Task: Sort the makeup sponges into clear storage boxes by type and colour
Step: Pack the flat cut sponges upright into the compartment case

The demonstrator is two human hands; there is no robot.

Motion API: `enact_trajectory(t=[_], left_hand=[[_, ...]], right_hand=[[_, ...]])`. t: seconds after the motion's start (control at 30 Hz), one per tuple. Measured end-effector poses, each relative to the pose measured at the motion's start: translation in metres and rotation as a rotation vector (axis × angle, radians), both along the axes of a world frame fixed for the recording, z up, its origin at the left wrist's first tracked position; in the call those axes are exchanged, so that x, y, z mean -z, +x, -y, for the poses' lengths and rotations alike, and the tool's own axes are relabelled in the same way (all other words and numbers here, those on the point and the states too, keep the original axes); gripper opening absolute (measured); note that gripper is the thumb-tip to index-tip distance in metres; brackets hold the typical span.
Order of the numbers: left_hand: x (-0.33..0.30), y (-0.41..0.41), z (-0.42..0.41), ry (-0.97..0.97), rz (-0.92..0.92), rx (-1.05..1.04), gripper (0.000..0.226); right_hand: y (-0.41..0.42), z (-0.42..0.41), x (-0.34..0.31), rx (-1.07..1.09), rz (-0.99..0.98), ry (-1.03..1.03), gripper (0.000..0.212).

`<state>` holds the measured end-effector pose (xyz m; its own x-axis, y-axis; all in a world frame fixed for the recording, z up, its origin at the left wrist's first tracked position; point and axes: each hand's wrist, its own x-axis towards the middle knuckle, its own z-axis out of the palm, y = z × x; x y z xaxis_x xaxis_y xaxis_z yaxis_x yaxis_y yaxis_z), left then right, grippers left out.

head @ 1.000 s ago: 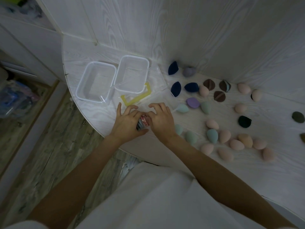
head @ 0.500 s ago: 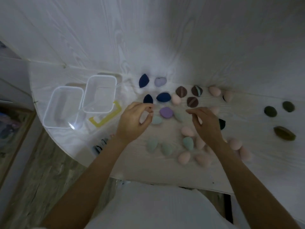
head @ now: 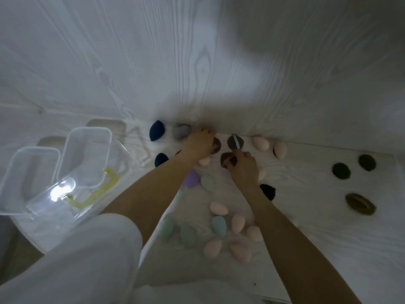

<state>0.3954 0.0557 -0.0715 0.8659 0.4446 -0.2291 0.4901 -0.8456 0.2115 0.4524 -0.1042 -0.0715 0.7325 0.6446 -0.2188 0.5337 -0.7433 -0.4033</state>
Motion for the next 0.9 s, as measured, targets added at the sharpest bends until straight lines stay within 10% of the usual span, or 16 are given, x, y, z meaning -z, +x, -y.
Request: enact_trajectory(t=[0.17,0.47,0.9], left_hand=[[0.012,0.009,-0.002,0.032,0.012,-0.068,0.031],[-0.044,-0.031,0.004,-0.329,0.492,-0.108,0.023],[-0.065,-0.299,0.041,0.005,0.695,-0.101,0.017]], right_hand=[[0.001,-0.007,0.007,0.044,0.066,-0.11,0.036],[-0.028,0.006,-0.038,0.075,0.086,0.344,0.015],[-0.168,0.023,-0.075,-0.179,-0.205,0.531,0.021]])
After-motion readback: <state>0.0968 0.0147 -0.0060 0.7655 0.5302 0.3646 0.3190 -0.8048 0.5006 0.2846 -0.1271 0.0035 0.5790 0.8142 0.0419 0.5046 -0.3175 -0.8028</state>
